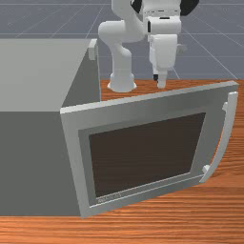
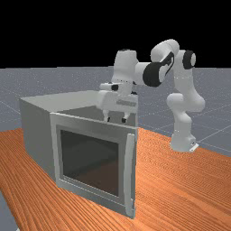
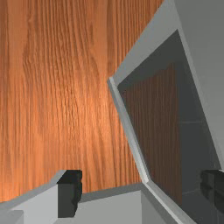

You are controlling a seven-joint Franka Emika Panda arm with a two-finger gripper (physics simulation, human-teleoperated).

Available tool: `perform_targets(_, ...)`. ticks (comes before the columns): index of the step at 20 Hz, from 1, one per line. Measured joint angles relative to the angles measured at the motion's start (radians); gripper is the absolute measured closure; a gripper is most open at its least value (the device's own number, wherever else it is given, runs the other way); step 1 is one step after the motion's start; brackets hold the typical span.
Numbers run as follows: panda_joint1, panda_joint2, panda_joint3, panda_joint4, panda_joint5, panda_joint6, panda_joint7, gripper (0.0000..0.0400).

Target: Close the microwave

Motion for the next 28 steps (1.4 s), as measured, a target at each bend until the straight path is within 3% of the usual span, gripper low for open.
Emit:
perform_targets(3,0.0,0.064,-0.001,0.099,0.0,-0.045,-0.004,0.0)
perform_targets(6,0.007,0.085,-0.01,0.115,-0.027,-0.023,0.008,0.0)
perform_targets(8,-0.001,0.113,-0.002,0.142,-0.002,-0.056,-0.005,0.0)
perform_targets(14,0.003,0.062,-0.009,0.023,-0.02,0.105,0.009,0.0)
perform_targets(20,0.0,0.062,-0.003,0.109,-0.007,-0.025,-0.008,0.0)
perform_targets(25,0.002,0.048,-0.005,0.112,-0.011,-0.025,0.001,0.0)
perform_targets(28,-0.008,0.082,0.005,0.187,0.022,-0.071,-0.017,0.0)
